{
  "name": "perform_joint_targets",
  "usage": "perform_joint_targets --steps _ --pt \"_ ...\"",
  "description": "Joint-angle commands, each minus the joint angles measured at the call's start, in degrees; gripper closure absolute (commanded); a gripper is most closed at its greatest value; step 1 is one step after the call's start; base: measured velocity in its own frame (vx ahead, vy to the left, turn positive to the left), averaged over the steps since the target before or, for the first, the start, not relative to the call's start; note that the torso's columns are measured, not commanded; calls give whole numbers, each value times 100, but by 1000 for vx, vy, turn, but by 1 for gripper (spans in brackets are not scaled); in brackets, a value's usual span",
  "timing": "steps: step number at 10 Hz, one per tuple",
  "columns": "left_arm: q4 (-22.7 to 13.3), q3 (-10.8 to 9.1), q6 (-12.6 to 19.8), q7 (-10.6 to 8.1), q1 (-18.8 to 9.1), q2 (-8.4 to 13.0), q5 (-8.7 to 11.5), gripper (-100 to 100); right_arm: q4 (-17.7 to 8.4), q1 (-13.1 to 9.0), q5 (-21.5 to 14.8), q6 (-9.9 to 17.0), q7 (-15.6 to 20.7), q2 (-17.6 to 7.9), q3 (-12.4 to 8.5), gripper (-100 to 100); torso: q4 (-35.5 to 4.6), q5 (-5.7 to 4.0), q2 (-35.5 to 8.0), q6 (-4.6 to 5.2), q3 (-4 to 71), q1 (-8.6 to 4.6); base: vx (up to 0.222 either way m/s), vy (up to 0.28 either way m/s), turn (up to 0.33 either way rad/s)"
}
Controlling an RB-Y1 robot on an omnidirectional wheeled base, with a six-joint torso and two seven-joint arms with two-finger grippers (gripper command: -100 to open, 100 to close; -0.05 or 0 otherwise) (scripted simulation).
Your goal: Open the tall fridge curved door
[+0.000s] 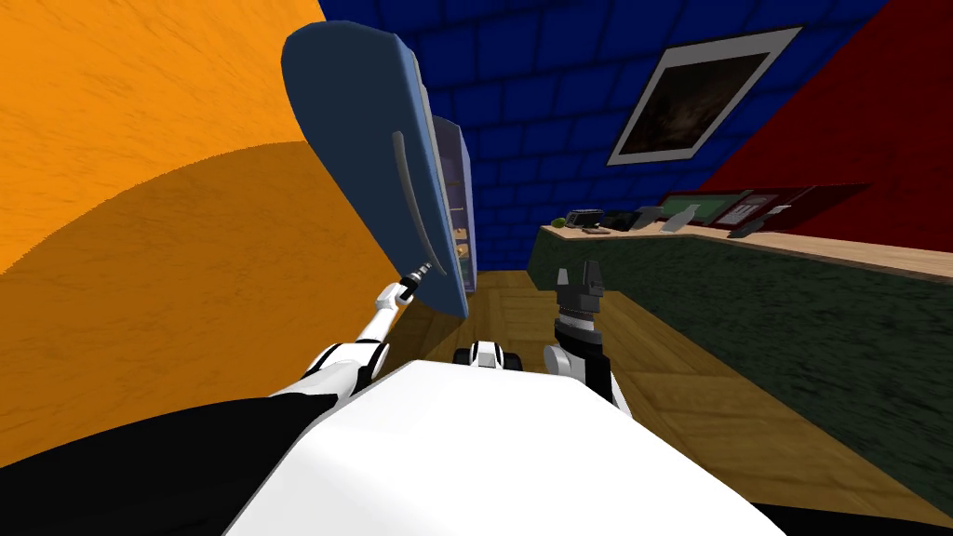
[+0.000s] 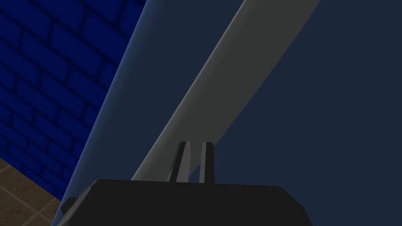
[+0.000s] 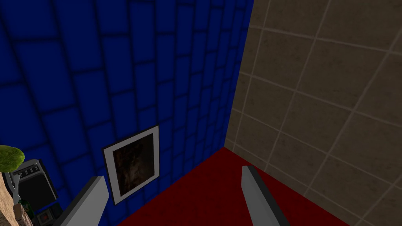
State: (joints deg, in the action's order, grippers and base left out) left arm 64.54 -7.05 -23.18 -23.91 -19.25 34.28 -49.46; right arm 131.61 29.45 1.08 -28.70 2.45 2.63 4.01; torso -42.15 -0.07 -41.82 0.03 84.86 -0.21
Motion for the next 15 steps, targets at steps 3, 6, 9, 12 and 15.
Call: perform_joint_targets --steps 3,6,9,12,15 --pt "-5 132 34 -404 -81 353 -143 -100 0 1 0 0 0 0 0 0 -13 7 -43 3 -28 23 41 -21 -28" --pt "-19 214 49 -660 -135 593 -238 -100 0 0 0 0 0 0 0 0 -16 6 -52 -2 -33 19 29 -19 -40" --pt "-35 240 45 -750 -153 689 -273 -100 0 0 0 0 0 0 0 0 -13 7 -46 -3 -29 21 24 -20 -21" --pt "-281 -49 594 -369 -429 453 -353 -100 -1 -2 0 0 0 -2 -1 0 -21 13 -67 0 -43 43 -95 157 -326" --pt "-403 -193 911 -170 -566 331 -391 -100 -1 -3 0 1 0 -2 -1 0 -32 7 -61 -35 -37 47 -136 164 -345"
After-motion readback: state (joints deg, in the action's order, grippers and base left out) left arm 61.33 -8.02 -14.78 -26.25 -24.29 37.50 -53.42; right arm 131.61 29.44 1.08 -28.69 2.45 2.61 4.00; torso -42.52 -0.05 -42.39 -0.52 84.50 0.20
